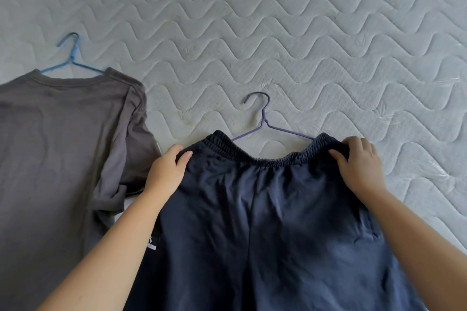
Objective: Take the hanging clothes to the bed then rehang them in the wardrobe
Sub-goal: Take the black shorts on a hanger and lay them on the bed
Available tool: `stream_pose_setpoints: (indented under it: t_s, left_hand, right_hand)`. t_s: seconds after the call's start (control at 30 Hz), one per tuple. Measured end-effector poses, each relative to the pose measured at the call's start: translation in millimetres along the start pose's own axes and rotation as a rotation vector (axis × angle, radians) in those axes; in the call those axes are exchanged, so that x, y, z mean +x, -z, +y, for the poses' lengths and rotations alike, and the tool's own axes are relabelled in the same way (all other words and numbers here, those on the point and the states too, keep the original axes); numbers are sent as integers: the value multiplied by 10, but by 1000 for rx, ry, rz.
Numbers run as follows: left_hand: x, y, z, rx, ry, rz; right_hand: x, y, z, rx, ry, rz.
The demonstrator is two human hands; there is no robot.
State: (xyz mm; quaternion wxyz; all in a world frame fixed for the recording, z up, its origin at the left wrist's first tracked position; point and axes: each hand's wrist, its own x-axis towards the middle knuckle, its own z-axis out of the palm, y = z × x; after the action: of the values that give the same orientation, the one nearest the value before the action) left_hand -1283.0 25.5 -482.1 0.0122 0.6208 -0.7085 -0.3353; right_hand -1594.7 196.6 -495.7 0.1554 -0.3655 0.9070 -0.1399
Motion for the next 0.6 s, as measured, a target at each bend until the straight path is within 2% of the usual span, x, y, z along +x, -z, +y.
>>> stream_pose_setpoints:
  t_s: [0.1, 0.17, 0.27, 0.43, 0.53, 0.6]
  left_hand:
    - [85, 13, 26, -147, 7, 76]
    - [129, 15, 57, -194, 2, 69]
    - [102, -47, 58, -113, -7, 71]
    - [-131, -115, 97, 119, 6, 229]
    - [-402, -32, 156, 228, -118, 271]
    - [-633, 56, 239, 212, -159, 249]
  right_hand:
    - [133, -4, -72, 30, 5, 53]
    - [192, -16, -64, 50, 7, 52]
    - [156, -45, 0, 49, 7, 36]
    - [-94, 92, 64, 50, -25, -18]
    - [-325, 353, 84, 128, -107, -5]
    - [-530, 525, 109, 189, -144, 20]
